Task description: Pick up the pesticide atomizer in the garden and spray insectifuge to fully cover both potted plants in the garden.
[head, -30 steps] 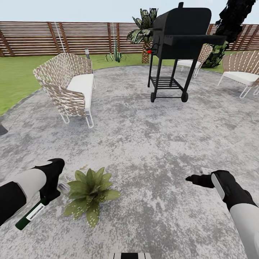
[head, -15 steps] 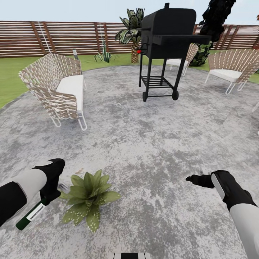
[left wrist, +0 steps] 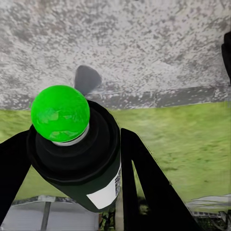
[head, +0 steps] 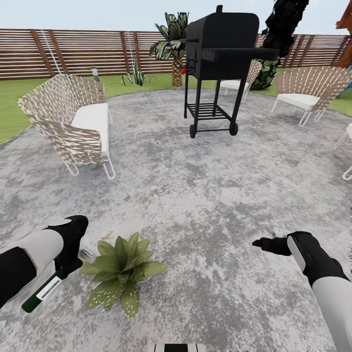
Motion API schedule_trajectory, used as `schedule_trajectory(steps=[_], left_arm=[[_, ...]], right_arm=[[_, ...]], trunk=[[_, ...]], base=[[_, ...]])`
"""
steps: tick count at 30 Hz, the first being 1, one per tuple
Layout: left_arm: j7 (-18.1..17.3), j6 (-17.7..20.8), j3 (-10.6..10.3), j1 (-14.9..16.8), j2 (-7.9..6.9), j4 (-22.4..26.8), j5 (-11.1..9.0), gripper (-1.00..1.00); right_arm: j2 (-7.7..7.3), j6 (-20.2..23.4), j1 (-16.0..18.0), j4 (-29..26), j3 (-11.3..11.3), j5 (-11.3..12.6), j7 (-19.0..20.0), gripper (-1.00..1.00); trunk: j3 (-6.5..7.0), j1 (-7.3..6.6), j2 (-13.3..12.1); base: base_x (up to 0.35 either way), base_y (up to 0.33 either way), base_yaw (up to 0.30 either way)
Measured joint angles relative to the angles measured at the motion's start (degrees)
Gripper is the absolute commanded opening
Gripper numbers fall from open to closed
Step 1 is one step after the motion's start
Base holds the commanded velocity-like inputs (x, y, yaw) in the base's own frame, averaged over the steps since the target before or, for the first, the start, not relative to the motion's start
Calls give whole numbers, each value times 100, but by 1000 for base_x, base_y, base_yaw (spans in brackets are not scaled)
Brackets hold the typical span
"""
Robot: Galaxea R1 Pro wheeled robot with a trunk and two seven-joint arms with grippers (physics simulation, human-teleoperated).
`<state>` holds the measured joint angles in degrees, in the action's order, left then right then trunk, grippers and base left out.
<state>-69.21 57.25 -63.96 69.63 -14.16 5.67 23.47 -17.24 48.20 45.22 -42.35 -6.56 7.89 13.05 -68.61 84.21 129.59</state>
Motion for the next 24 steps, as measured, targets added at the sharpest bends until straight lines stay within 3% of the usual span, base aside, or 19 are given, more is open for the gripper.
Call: schedule_trajectory(steps=[6, 14, 24], left_arm=[[1, 0, 1, -1, -2, 2, -1, -100], [2, 0, 3, -2, -3, 4, 2, -100], [1, 0, 0, 0, 0, -1, 2, -100]], right_arm=[[1, 0, 1, -2, -3, -7, 1, 100], [1, 3, 2, 76, -9, -8, 1, 100], [-4, 1, 0, 241, -8, 0, 0, 100]], trunk=[[12, 0, 0], [13, 0, 0], [13, 0, 0]], base=[[0, 205, -132], [0, 22, -13], [0, 175, -235]])
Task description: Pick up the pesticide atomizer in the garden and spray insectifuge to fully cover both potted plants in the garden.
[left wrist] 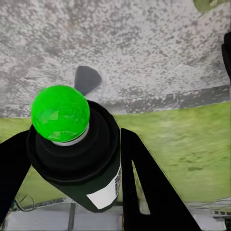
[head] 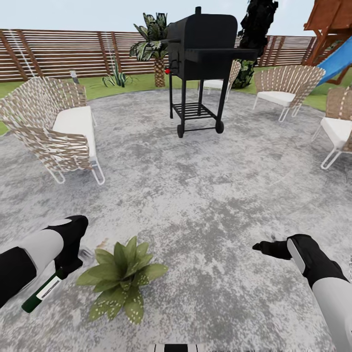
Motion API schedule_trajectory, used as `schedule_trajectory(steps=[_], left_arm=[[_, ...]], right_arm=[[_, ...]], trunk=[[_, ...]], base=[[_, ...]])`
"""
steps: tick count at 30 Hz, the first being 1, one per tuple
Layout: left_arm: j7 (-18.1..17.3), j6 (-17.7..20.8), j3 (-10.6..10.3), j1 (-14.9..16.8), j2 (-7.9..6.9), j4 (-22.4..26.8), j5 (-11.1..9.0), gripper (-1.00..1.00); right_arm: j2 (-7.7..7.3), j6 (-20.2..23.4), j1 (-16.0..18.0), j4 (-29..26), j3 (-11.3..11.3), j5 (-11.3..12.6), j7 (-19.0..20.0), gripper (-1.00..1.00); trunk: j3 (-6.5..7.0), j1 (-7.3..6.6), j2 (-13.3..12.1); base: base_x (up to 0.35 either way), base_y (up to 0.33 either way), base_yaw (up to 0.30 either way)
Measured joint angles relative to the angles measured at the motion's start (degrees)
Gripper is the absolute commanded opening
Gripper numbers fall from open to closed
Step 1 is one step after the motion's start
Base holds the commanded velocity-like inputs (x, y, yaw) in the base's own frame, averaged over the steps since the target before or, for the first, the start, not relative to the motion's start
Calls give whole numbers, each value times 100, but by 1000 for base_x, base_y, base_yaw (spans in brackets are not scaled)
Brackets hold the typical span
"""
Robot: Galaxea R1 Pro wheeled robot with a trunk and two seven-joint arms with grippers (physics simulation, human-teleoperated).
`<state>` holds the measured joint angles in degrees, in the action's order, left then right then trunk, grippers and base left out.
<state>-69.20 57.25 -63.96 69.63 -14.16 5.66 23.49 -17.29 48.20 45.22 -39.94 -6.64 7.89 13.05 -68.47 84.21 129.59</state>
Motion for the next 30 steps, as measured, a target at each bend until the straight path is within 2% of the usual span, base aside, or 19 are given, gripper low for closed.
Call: schedule_trajectory(steps=[14, 20, 25, 30], left_arm=[[1, 0, -5, -1, -9, 0, 0, -100], [0, 1, 1, -1, -6, 0, 0, -100], [0, 1, 1, 0, -2, 0, -1, -100], [0, 0, -1, 0, 0, -5, 2, -100]], right_arm=[[1, 1, 1, 1, 4, 0, 0, 100], [-3, -1, 1, 2, 3, -2, 0, 100], [-1, -1, 1, 2, 0, 1, 0, 100], [0, 0, 0, 1, 1, 1, 0, 100]], trunk=[[0, 2, 0], [0, 2, 0], [0, 0, 0], [0, 0, 0]], base=[[-38, 77, -74], [-198, 196, -161], [-22, 250, -16], [-1, 250, -202]])
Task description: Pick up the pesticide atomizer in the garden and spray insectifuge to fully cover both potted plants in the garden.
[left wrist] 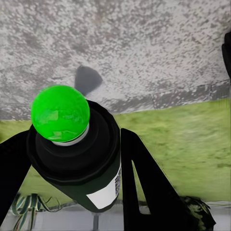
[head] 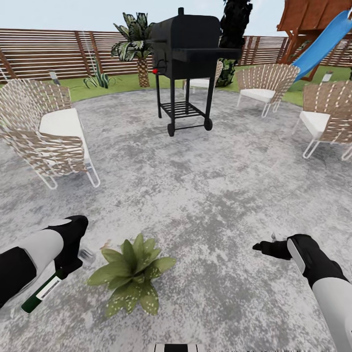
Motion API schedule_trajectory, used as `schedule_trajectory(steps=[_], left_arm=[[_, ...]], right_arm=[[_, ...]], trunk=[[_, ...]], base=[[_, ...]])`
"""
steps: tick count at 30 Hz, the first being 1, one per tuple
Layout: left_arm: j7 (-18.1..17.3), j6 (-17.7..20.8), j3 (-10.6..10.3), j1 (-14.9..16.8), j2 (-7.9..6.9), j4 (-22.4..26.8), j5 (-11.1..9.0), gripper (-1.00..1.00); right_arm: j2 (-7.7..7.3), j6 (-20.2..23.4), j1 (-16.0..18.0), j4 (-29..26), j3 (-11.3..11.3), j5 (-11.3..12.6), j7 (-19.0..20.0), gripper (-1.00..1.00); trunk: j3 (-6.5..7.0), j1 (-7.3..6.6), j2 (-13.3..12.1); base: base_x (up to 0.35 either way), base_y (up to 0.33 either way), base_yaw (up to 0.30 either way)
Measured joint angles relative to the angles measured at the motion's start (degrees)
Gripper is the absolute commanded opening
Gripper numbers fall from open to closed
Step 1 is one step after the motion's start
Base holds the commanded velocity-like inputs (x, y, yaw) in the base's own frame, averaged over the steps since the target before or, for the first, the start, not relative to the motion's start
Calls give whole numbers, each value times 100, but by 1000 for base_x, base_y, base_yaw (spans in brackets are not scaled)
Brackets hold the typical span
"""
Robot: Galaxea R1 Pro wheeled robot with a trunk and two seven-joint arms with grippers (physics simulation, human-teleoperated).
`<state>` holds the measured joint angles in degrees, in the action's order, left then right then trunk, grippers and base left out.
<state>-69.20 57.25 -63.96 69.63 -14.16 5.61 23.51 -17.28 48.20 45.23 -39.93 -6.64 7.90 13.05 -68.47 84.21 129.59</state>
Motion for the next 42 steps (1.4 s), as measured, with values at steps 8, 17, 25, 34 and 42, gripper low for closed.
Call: schedule_trajectory(steps=[8, 17, 25, 34, 42], left_arm=[[2, -1, -7, -1, 0, 3, 2, -100], [10, 0, -58, 3, 15, 9, 2, -100], [-6, 1, -69, 166, 319, 15, 1, -100], [-34, 0, -82, 515, 575, 10, 19, -100], [-44, 0, -76, 515, 587, 10, 19, -100]], right_arm=[[0, 4, 0, 5, -1, -3, 0, 100], [-1, 3, 1, 7, -2, -8, 1, 100], [1, 2, 2, 8, 4, -4, 1, 100], [-1, 2, 2, 8, 6, -4, 1, 100], [-2, 2, 2, 5, 6, -3, 1, 100]], trunk=[[0, 0, 0], [0, 0, 0], [0, 0, 0], [0, 0, 0], [0, 0, 0]], base=[[0, 43, -263], [0, 0, -217], [0, 0, -6], [0, 0, 0], [0, 0, 0]])
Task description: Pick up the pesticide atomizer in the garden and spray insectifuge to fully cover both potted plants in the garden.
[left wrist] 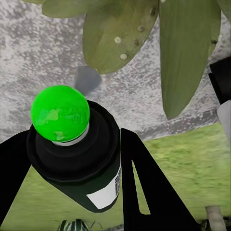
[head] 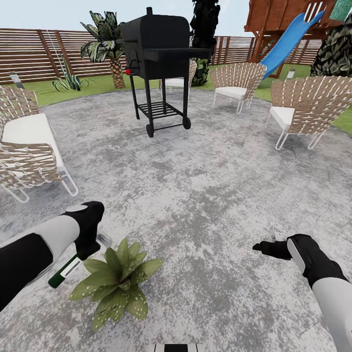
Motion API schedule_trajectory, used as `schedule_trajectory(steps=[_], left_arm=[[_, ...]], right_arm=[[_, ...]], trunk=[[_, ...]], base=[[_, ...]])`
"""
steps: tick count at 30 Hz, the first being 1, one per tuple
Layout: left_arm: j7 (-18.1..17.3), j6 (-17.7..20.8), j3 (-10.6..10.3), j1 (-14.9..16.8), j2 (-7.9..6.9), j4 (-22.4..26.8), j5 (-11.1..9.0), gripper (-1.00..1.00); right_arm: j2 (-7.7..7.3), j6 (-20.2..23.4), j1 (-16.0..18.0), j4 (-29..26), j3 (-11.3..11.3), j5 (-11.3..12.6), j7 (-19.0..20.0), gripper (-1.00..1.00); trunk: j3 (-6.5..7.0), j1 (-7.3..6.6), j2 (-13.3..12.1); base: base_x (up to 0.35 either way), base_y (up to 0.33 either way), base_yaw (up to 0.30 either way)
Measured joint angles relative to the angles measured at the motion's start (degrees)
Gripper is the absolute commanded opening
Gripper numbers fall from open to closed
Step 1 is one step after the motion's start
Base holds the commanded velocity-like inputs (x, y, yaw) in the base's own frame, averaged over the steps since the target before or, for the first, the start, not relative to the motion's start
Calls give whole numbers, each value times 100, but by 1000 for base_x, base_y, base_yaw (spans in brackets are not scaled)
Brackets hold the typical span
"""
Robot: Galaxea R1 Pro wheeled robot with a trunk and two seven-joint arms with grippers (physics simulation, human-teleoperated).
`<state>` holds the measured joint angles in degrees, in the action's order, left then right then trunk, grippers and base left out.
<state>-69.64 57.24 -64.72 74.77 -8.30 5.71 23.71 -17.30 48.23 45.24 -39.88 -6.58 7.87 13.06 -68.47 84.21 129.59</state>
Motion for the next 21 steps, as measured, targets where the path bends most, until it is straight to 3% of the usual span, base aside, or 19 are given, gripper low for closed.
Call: schedule_trajectory(steps=[14, 21], left_arm=[[4, 0, -2, -237, 1, -7, -1, -100], [10, -3, -5, 109, 434, 0, 1, -100]], right_arm=[[1, 0, 0, 3, 1, -1, 0, 100], [0, 0, 0, 3, 1, 0, 2, 100]], trunk=[[0, 0, 0], [1, 0, 0]], base=[[0, 0, 0], [0, 0, 0]])
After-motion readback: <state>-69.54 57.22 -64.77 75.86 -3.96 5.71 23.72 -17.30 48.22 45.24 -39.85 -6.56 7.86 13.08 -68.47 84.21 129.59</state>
